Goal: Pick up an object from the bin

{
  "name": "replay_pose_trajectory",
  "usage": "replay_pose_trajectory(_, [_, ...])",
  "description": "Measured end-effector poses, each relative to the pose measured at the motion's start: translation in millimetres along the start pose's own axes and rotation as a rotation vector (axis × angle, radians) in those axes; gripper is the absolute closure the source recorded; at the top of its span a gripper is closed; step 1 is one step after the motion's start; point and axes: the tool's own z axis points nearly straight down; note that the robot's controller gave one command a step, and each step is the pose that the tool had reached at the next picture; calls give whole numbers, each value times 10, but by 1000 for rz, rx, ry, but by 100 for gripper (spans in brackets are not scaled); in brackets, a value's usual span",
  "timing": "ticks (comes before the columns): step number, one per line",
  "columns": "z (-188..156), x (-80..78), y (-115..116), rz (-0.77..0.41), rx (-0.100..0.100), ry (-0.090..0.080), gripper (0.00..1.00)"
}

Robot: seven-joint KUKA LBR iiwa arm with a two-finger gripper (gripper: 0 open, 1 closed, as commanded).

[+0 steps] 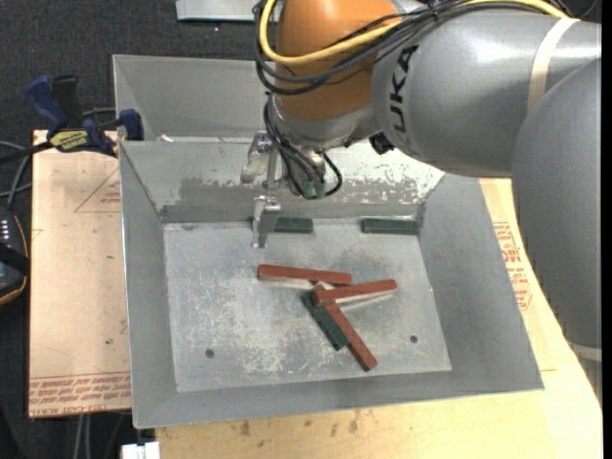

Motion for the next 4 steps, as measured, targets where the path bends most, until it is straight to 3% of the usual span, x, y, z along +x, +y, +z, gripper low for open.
replay_pose_trajectory(1, [0, 0, 0, 0, 0, 0, 0])
replay_pose_trajectory(2, [424, 103, -226, -87, -1, -4, 0])
replay_pose_trajectory(3, [870, 28, -523, -22, 0, -1, 0])
replay_pose_trajectory(4, [1595, 60, -854, 25, -5, -26, 100])
